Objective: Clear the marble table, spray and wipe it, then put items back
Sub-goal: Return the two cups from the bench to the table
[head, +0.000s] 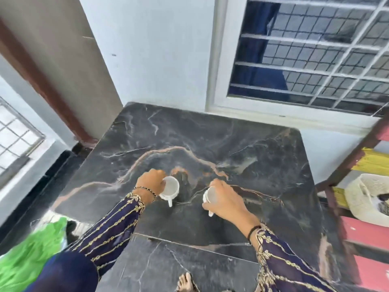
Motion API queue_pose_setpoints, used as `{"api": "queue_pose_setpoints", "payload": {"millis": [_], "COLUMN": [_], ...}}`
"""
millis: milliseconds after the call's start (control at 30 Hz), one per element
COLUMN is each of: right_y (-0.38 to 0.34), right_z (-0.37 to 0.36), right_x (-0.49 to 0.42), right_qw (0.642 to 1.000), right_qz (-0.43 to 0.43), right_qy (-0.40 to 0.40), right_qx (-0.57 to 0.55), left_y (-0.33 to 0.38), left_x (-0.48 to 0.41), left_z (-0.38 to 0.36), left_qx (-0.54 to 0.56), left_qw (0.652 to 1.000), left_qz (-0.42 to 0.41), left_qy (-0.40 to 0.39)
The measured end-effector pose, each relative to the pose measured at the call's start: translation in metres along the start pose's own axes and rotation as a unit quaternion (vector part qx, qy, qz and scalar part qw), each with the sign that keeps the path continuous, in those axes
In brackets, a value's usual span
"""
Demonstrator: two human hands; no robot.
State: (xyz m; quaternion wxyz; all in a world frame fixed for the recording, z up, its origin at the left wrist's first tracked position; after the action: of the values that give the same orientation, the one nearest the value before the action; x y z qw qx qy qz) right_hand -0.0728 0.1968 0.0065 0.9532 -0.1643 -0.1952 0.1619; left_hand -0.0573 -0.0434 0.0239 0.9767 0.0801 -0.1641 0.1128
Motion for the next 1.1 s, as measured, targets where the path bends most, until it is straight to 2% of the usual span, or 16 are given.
{"api": "queue_pose_setpoints", "payload": {"millis": [133,367,633,833,1100], "right_y": [-0.024,-0.022,-0.013,-0.015,0.000], "right_z": [-0.014,-0.022,-0.032,-0.032,-0.021], "right_x": [-0.024,-0.044,-0.044,-0.043,-0.032], "right_qw": [1.000,1.000,0.999,0.999,0.999], "right_qz": [0.005,-0.013,-0.014,0.000,0.009], "right_qy": [0.002,0.009,0.009,-0.012,-0.051], "right_qx": [0.007,0.019,0.040,0.039,-0.016], "left_y": [-0.042,-0.058,-0.050,-0.039,-0.001], "left_x": [-0.008,-0.019,-0.029,-0.021,-0.009], "left_z": [-0.002,-0.008,-0.003,0.001,0.015], "left_qx": [-0.008,-0.013,-0.014,-0.062,-0.098], "left_qw": [1.000,0.999,0.999,0.998,0.995], "left_qz": [0.009,-0.013,-0.018,0.009,-0.029], "left_qy": [-0.019,-0.028,-0.034,-0.022,0.000]}}
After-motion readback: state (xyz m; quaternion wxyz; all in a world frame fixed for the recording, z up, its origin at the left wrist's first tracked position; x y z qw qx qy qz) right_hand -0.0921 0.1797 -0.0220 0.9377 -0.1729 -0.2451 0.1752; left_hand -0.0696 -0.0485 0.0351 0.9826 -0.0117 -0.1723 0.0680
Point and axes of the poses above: each hand's wrist, its own x-axis away from the middle knuckle, its own z-axis out of the back of the hand, y = z × x, the point moved 2 cm from there along -x, towards the middle knuckle, and after that the axes turned 3 degrees about x, right-handed, at the moved point
